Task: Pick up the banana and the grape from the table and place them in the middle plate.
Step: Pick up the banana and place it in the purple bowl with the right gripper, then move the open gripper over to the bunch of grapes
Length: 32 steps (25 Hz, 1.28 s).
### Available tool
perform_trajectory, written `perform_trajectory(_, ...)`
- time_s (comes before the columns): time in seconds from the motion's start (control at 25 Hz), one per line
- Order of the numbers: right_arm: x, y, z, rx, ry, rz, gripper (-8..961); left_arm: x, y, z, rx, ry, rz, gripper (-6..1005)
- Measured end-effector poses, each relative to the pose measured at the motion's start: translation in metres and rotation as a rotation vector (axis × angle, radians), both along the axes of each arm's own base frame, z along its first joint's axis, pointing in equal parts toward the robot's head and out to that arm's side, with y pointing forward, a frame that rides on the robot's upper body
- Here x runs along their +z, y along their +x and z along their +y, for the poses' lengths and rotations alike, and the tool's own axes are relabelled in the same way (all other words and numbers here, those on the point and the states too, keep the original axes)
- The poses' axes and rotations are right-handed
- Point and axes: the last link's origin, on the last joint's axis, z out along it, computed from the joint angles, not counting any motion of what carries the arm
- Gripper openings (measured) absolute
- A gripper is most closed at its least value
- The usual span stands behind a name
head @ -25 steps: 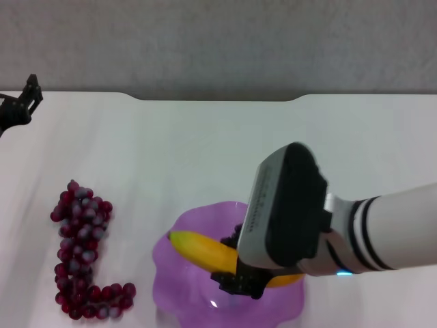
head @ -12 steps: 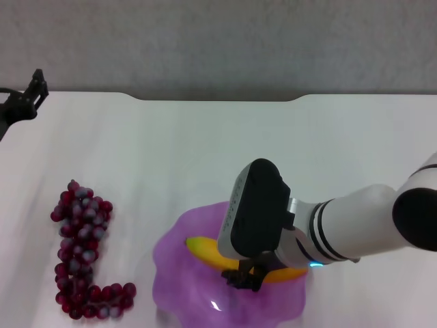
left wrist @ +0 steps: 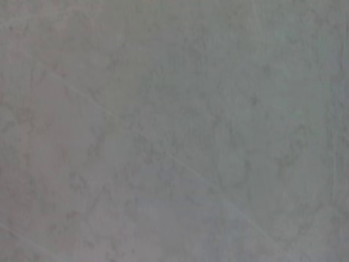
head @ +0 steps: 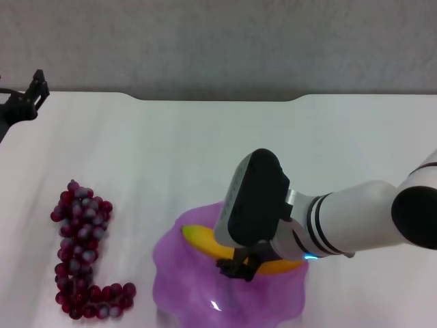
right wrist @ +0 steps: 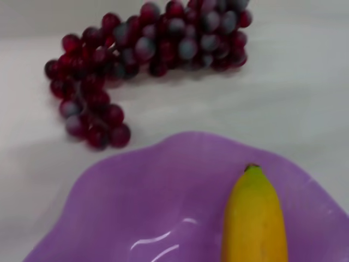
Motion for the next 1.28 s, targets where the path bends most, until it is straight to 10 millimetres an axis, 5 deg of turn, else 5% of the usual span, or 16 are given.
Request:
perform_trajectory(0.48, 0.000, -0.005, 0.003, -0.018, 0.029, 0.037, 518, 0.000, 0.000, 0.000, 0.000, -0.002, 0.001, 719)
perform_trajectory(0.6, 0.000, -0.006, 0.003, -0.018, 0.031, 0.040, 713, -0.001, 0.000, 0.000, 0.004, -0.008, 0.002, 719)
perform_trajectory(0.8, 0.004, -0.013, 0.006, -0.019, 0.083, 0.119, 716, -0.003, -0.001, 0.000, 0.013, -0.023, 0.007, 718)
perform_trajectory(1.08, 0.052, -0.017, 0.028, -0.056, 0.360, 0.406, 720, -0.006, 0.006, -0.001, 0.000, -0.044, 0.020, 717)
perform_trajectory(1.28, 0.097, -0.007, 0.018, -0.026, 0.632, 0.618, 717, -0.006, 0.006, -0.001, 0.000, -0.046, 0.031, 717)
